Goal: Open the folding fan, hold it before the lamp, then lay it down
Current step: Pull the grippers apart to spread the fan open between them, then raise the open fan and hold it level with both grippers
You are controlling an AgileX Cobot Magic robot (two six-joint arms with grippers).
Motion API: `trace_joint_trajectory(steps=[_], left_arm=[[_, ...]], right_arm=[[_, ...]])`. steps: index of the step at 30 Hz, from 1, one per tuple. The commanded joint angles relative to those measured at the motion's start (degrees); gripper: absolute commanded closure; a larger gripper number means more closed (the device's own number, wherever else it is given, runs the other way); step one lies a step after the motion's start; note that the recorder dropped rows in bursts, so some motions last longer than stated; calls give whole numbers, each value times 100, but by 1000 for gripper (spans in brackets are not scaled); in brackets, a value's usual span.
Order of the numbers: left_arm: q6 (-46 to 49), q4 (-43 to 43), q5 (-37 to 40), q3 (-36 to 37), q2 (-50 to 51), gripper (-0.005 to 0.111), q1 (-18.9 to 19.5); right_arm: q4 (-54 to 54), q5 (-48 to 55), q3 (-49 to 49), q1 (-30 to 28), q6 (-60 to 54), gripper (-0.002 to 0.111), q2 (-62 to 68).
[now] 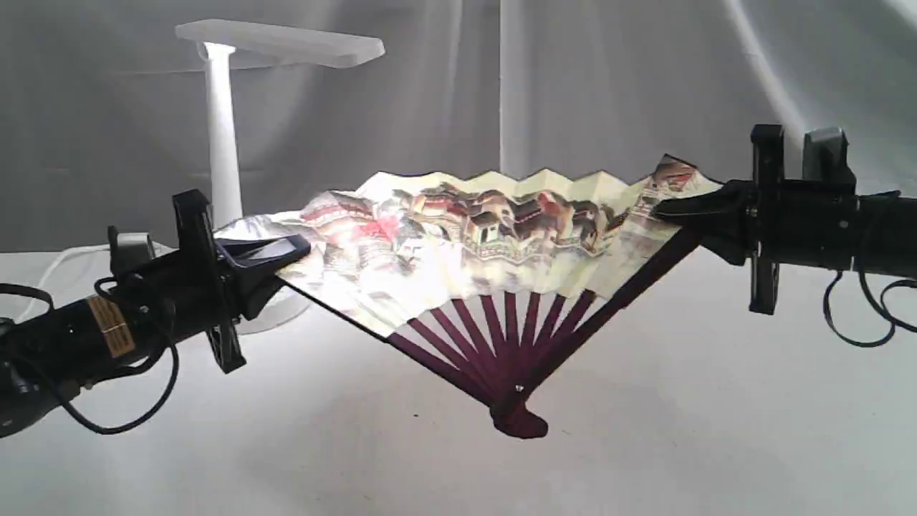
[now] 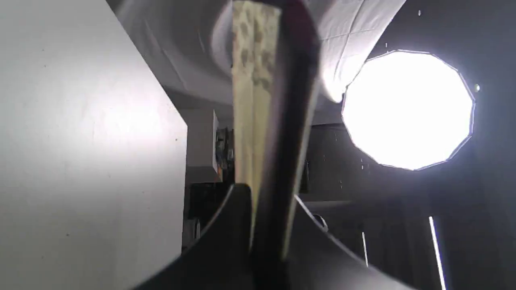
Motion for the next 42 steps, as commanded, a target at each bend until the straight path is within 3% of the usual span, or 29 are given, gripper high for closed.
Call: trace_joint_trajectory(steps=[1,14,21,42], left_arm=[[36,-249,-154,78,-89,107,217],[461,-256,-154,587,-89,107,777],[600,-269,-154,730,-89,107,774],[599,-353,-154,730,-89,107,774]], right_arm=[[-518,67,19,-185,-269,108,-85],[-652,-330,19,-446,-89,108,-85],[-461,-908,420,-583,29,108,-85],[-86,-784,819,-1110,-471,108,-85]])
